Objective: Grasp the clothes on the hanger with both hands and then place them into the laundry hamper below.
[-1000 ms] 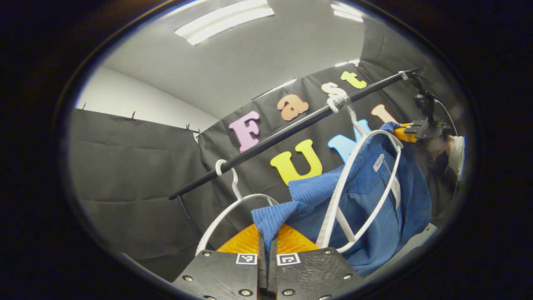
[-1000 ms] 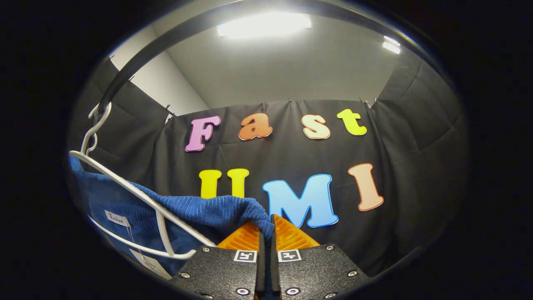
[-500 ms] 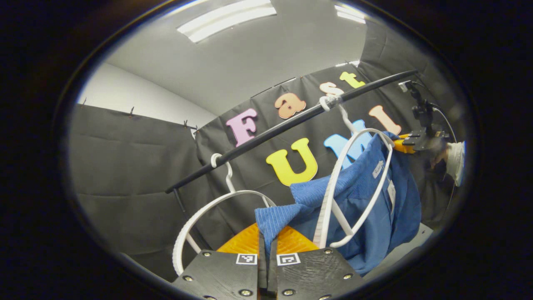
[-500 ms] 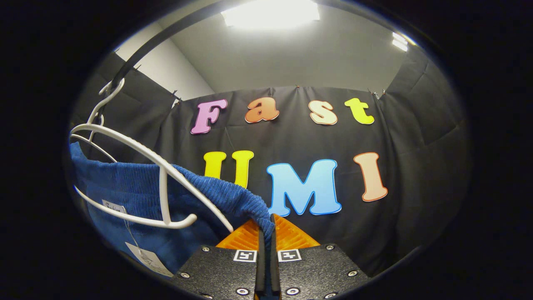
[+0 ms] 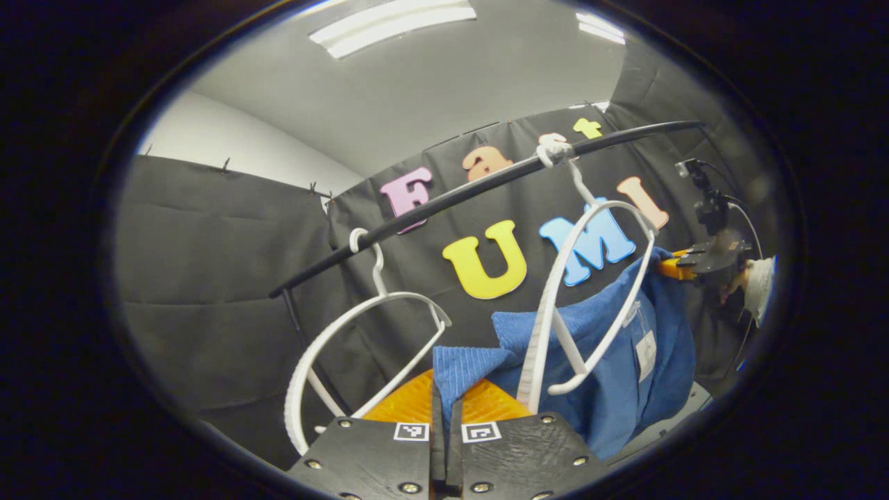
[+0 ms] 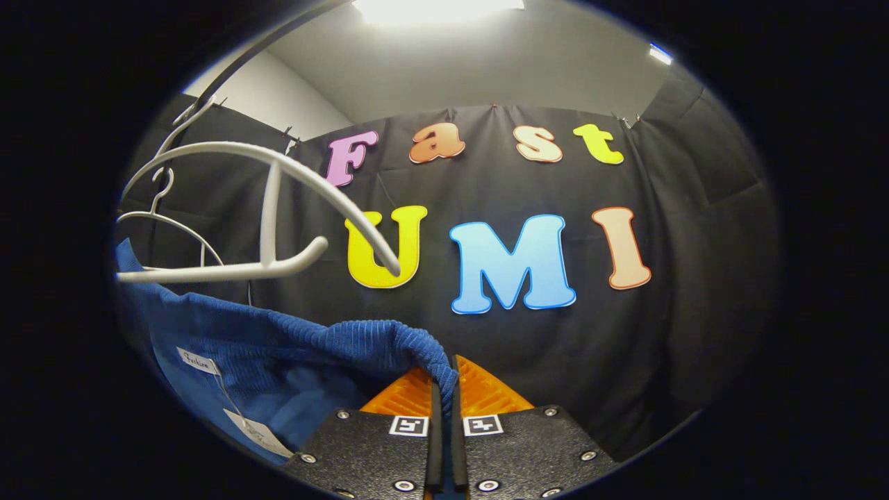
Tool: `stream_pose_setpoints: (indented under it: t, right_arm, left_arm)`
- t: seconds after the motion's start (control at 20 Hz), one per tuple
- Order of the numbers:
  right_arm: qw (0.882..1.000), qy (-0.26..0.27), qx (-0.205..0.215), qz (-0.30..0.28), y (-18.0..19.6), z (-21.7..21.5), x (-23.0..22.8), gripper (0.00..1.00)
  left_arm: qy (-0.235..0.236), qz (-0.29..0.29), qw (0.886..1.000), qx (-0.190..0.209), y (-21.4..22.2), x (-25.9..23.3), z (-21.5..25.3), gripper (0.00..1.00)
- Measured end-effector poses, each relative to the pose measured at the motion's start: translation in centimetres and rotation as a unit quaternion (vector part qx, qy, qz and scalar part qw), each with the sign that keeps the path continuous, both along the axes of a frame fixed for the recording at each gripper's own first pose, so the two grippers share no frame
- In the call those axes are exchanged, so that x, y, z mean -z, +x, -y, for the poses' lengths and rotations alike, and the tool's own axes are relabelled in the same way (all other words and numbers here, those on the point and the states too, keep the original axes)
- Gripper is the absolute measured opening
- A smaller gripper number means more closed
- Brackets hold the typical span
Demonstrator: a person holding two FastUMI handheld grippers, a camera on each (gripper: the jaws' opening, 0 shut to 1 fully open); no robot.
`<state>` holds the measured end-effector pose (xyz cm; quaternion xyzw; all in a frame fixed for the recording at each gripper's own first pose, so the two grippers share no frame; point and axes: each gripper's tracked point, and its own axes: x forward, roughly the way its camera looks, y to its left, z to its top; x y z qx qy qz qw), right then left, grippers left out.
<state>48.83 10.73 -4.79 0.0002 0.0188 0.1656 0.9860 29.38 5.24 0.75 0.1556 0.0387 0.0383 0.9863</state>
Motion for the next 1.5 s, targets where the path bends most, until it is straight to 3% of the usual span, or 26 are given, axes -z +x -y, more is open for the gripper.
stream_pose_setpoints:
  t: [0.3,0.75,1.15,1.5]
  right_arm:
    - [1.0,-0.024,-0.009,-0.016,-3.1,-0.1,1.8,0.04]
    - [0.999,-0.021,-0.011,-0.022,-11.3,0.3,-1.0,0.04]
    - [1.0,-0.015,-0.015,-0.018,-19.9,-0.5,-3.6,0.04]
    - [0.999,0.011,-0.025,-0.026,-27.3,-2.2,-4.9,0.04]
  left_arm:
    - [-0.015,-0.019,1.0,-0.012,-4.0,2.3,-1.3,0.02]
    - [-0.056,-0.014,0.998,-0.003,-8.0,1.9,-1.6,0.02]
    - [-0.115,0.012,0.993,0.022,-13.1,-0.4,-1.5,0.02]
    - [-0.147,0.025,0.986,0.076,-16.7,-1.9,1.8,0.02]
